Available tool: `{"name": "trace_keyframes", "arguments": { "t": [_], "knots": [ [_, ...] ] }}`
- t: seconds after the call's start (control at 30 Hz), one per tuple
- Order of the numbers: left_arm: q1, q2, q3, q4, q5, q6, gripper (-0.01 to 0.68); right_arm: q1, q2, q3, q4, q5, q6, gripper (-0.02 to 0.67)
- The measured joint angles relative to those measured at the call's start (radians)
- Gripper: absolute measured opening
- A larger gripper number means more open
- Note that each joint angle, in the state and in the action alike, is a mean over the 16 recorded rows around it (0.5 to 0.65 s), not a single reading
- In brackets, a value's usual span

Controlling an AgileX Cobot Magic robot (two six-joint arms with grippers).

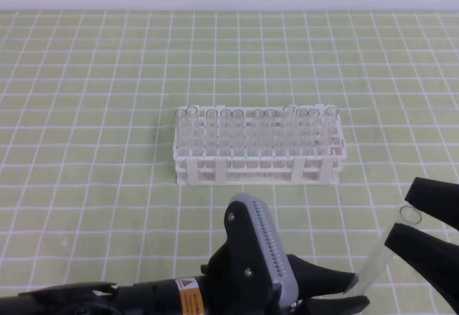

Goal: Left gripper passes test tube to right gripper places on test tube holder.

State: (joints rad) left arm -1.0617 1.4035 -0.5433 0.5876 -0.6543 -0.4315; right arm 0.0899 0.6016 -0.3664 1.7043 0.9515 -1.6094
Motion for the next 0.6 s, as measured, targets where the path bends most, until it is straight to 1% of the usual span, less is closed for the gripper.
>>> {"name": "trace_keyframes", "arguments": {
  "t": [0.27,0.6],
  "knots": [
    [0.0,0.001,0.0,0.001,-0.016,0.0,0.081,0.0,0.0,0.0,-0.032,0.005,0.001,0.374],
    [0.0,0.004,0.0,0.002,-0.031,-0.001,0.093,0.007,0.023,0.0,-0.054,0.01,0.004,0.366]
  ]
}}
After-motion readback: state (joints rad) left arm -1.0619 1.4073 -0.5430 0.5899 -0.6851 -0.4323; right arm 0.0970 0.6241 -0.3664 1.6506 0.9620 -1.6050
